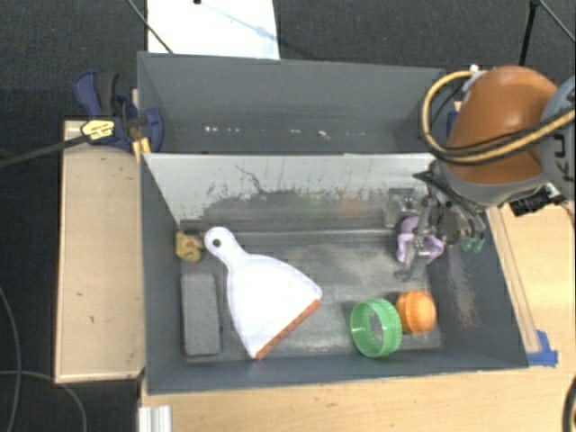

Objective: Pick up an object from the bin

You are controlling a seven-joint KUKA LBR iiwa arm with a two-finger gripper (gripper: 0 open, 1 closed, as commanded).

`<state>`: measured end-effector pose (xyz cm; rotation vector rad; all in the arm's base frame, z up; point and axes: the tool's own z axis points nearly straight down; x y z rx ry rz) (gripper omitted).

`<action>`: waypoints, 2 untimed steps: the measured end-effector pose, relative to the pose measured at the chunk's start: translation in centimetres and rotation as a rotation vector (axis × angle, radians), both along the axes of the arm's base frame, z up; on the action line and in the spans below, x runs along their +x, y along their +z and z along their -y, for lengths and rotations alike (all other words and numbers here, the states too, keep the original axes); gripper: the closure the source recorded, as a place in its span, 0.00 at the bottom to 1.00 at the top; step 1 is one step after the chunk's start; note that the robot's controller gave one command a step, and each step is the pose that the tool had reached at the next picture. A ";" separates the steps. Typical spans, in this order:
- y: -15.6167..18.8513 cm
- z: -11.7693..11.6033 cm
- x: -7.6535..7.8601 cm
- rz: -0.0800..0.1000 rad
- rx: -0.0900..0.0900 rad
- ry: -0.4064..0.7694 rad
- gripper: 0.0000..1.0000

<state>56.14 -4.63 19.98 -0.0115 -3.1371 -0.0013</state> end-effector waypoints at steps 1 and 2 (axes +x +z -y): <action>0.5 0.0 0.2 0.008 -0.001 0.002 0.00; -3.9 -0.6 -2.5 0.010 -0.001 0.124 0.00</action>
Offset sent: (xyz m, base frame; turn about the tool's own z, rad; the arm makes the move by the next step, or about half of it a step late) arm -0.0816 0.0164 -0.1298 -0.3599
